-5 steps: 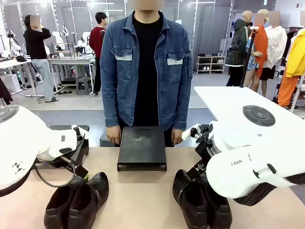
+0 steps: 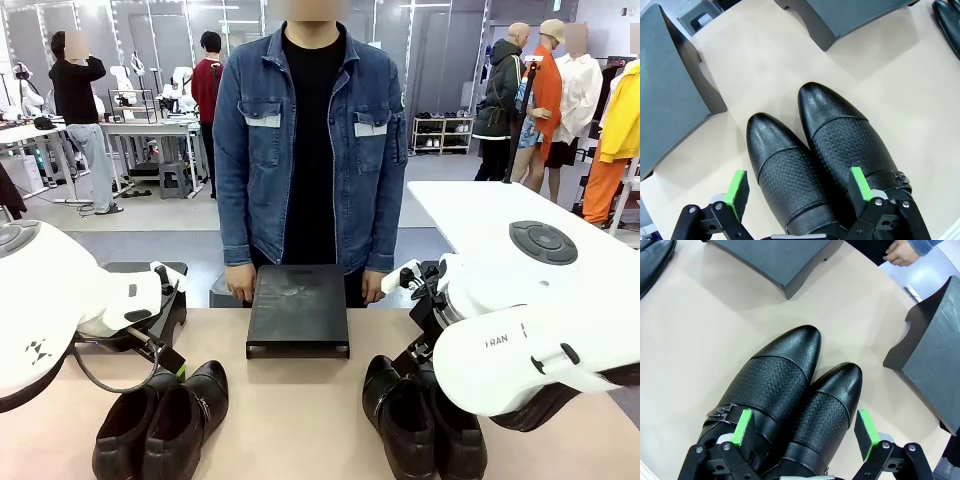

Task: Place the shoes on the stand as instructed by the person.
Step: Pick up one pair of Shoes and place it on the Shoes Stand indicated by the person.

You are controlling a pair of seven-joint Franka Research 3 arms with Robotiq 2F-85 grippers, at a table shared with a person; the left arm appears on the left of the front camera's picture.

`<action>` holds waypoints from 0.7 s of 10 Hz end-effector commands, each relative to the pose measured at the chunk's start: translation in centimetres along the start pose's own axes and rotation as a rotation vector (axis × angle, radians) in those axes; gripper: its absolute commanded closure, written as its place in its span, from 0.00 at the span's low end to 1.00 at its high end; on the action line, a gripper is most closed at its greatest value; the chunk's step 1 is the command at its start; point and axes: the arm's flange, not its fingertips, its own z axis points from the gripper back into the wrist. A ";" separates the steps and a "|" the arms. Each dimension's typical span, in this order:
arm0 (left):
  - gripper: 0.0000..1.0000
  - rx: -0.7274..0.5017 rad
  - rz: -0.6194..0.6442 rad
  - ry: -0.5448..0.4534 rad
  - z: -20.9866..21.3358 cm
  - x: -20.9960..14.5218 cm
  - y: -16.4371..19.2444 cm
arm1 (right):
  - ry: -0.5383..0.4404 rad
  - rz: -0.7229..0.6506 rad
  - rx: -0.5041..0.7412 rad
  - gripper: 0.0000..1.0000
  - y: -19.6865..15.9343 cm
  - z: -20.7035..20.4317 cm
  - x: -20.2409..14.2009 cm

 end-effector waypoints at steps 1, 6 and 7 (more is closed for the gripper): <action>0.00 0.000 0.000 0.000 0.0 0.0 0.0 | 0.000 -0.002 0.000 0.00 0.0 0.0 0.0; 0.00 0.000 0.000 0.000 0.0 0.0 0.0 | 0.000 -0.002 0.000 0.00 0.0 0.0 0.0; 0.00 0.000 0.000 0.000 0.0 0.0 0.0 | 0.000 -0.002 0.000 0.00 0.0 0.0 0.0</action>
